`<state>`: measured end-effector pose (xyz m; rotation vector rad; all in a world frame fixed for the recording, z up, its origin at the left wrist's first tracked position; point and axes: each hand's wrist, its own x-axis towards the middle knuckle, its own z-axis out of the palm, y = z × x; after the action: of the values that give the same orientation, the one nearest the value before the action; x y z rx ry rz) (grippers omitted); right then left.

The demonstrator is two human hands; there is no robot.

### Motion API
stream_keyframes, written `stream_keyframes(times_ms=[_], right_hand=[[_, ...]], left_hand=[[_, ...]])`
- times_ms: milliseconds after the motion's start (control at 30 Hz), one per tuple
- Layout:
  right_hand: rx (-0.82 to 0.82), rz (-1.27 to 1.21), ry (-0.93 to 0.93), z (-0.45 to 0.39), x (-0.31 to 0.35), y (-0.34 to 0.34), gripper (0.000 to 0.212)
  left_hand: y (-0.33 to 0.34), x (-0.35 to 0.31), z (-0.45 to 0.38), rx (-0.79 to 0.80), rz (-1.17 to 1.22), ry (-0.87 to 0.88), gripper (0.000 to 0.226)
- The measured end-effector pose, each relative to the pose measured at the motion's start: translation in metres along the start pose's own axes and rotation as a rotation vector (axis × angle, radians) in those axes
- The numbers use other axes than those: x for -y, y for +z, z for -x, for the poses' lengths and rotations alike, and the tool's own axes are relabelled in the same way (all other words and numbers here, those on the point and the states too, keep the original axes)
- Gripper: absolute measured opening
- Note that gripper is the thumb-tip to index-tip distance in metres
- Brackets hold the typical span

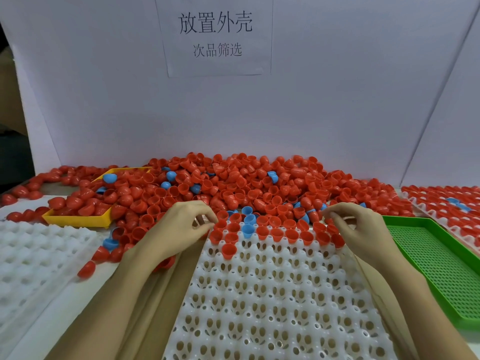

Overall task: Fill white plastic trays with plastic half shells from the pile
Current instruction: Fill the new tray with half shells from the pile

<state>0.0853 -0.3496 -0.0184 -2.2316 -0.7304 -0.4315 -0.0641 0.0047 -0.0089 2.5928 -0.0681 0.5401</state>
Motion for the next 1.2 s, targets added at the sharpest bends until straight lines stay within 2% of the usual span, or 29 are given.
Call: stream_keyframes(times_ms=[100, 400, 533, 633, 733, 833, 933, 1033, 1133, 1200], right_hand=[[-0.001, 0.002, -0.005, 0.0, 0.001, 0.001, 0.02], [-0.005, -0.01, -0.003, 0.001, 0.0, 0.0, 0.019], [-0.01, -0.005, -0.009, 0.0, -0.001, 0.0, 0.019], [-0.016, -0.001, -0.01, 0.0, -0.002, -0.001, 0.019], [-0.016, -0.007, -0.015, 0.0, -0.001, 0.0, 0.02], [-0.016, -0.006, -0.017, 0.0, 0.0, 0.0, 0.019], [-0.016, -0.006, -0.019, 0.001, 0.001, 0.0, 0.019], [-0.019, -0.005, -0.016, 0.001, 0.002, 0.0, 0.02], [-0.022, -0.001, -0.015, 0.001, 0.002, 0.0, 0.02], [-0.024, -0.003, -0.015, 0.001, 0.003, -0.001, 0.02]], left_hand=[[0.009, 0.0, 0.0, 0.048, 0.004, -0.007, 0.008], [0.013, 0.0, -0.002, -0.009, -0.052, 0.027, 0.007], [0.008, 0.009, -0.004, -0.139, 0.005, -0.019, 0.013], [0.005, 0.027, 0.001, -0.257, -0.23, -0.137, 0.02], [0.006, 0.041, 0.007, -0.214, -0.477, -0.275, 0.035], [0.011, 0.046, 0.01, -0.124, -0.473, -0.342, 0.038], [0.013, 0.042, 0.009, -0.217, -0.498, -0.241, 0.029], [0.014, 0.021, 0.002, -0.313, -0.253, -0.035, 0.018], [0.019, 0.0, -0.002, -0.138, 0.04, -0.027, 0.017], [0.024, -0.006, -0.002, -0.021, -0.007, -0.034, 0.014]])
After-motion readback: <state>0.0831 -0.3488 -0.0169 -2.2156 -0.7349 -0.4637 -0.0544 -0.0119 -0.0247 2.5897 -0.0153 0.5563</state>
